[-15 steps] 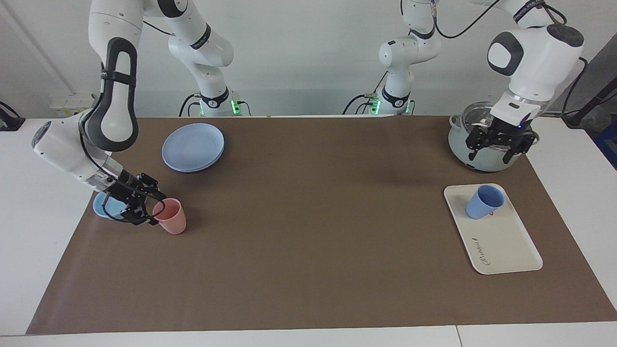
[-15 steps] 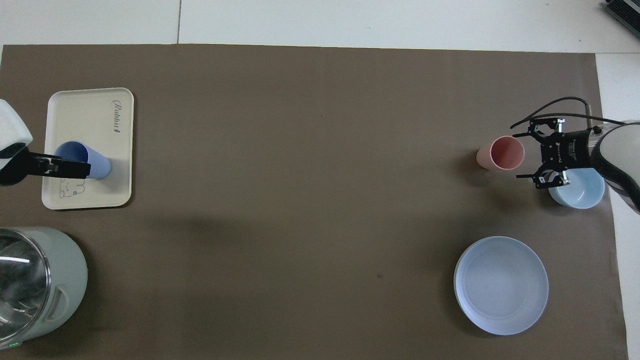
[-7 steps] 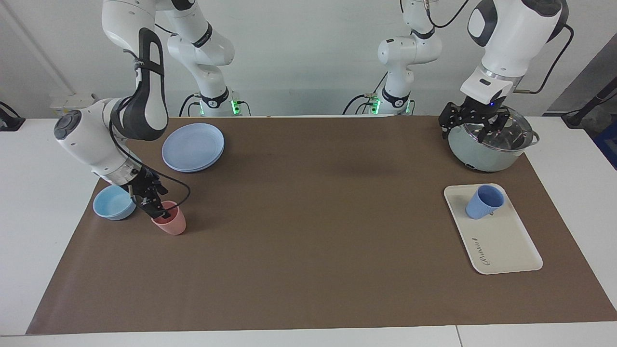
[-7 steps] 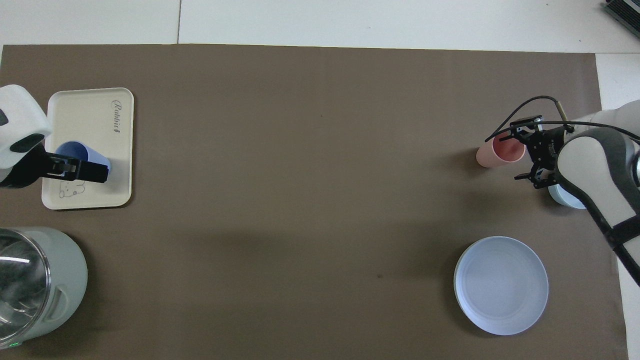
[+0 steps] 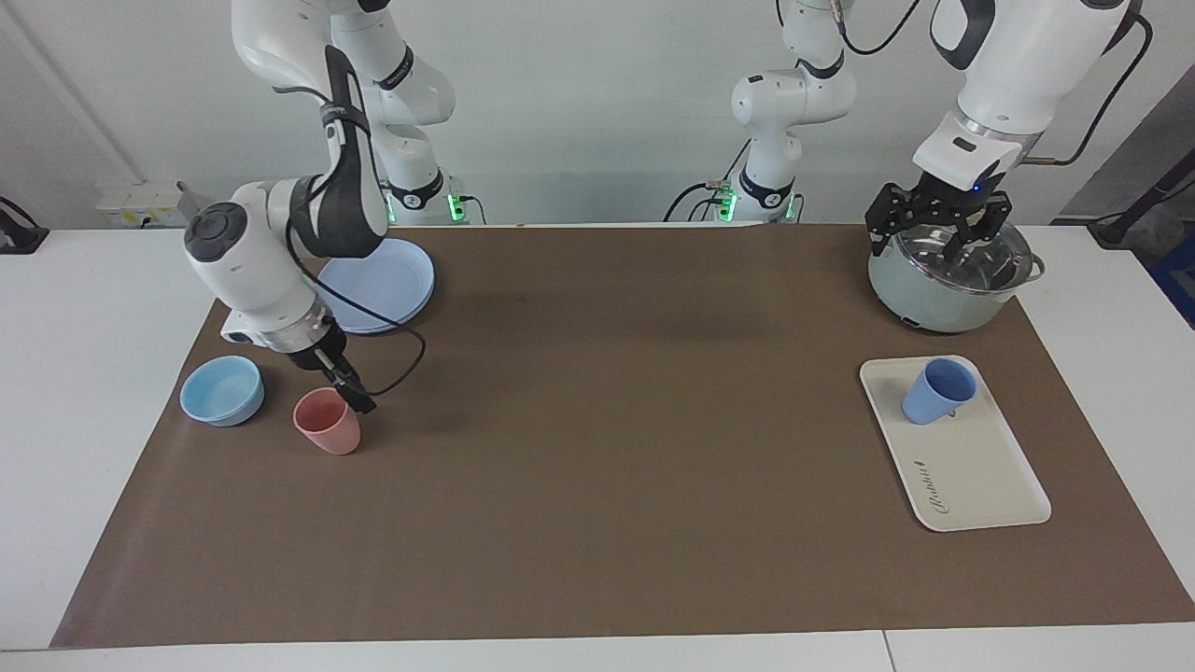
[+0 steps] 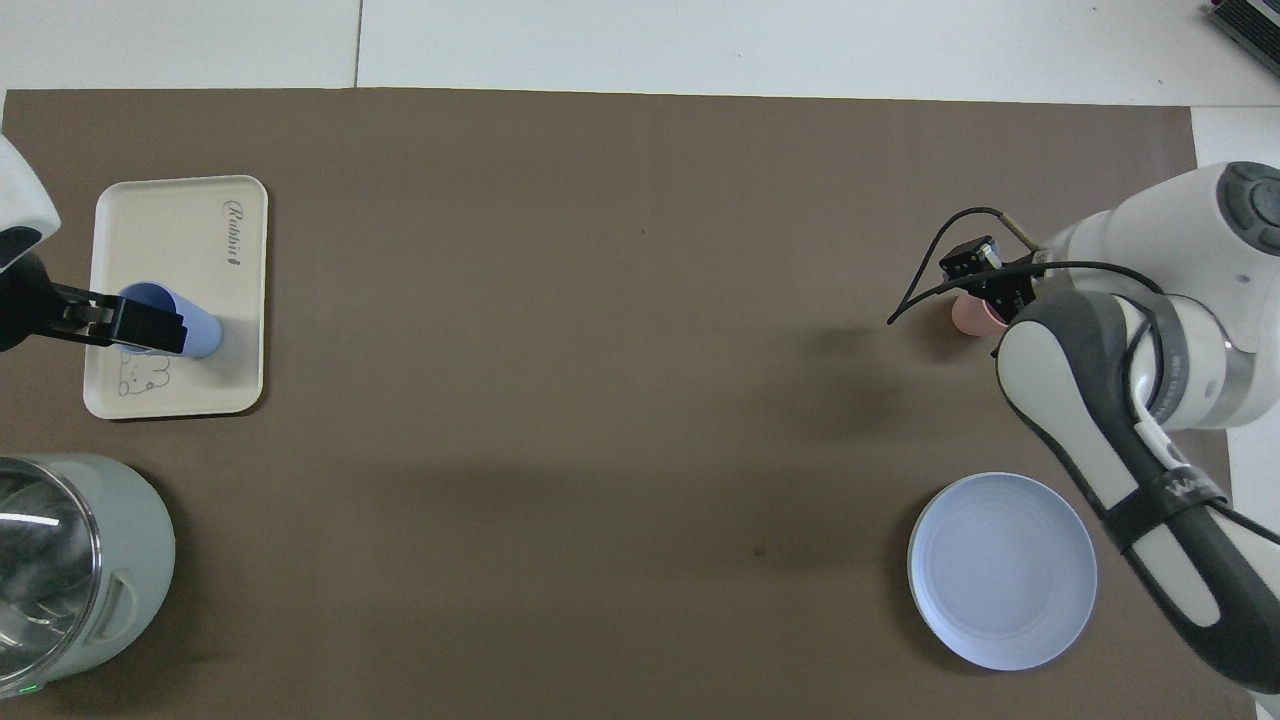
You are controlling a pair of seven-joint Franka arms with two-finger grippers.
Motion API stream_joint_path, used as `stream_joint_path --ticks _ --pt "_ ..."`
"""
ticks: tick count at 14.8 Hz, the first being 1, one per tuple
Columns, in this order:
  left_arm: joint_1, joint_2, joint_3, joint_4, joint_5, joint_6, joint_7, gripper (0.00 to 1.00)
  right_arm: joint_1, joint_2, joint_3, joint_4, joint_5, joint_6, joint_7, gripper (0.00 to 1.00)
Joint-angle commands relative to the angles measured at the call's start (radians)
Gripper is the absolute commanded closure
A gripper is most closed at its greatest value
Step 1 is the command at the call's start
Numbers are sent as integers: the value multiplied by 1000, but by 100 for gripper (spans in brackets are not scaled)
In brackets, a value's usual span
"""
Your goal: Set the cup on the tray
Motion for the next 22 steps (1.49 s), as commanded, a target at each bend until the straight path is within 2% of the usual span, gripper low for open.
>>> stream_joint_path --ticks 1,4,8,11,13,15,22 --pt "-17 -16 8 -12 15 -35 -22 0 50 -34 1 -16 -86 -26 -139 0" --pt "-57 -36 6 -44 16 -30 -22 0 89 -57 3 -14 -98 -47 -348 0" --pt "-47 -25 21 -21 -2 -33 -10 0 80 -152 1 0 -98 -102 -481 0" --pt "-24 5 23 48 -21 -71 -5 0 63 -182 -10 125 -98 -272 -548 0" --pt "-22 4 23 51 -22 -82 12 0 49 -179 -10 243 -98 -372 -589 0" --pt "-11 1 25 42 -34 -62 21 0 40 -172 -10 317 -95 -420 -640 0" --pt "15 -4 25 17 -68 -2 64 0 20 -237 -11 273 -81 -488 -729 0"
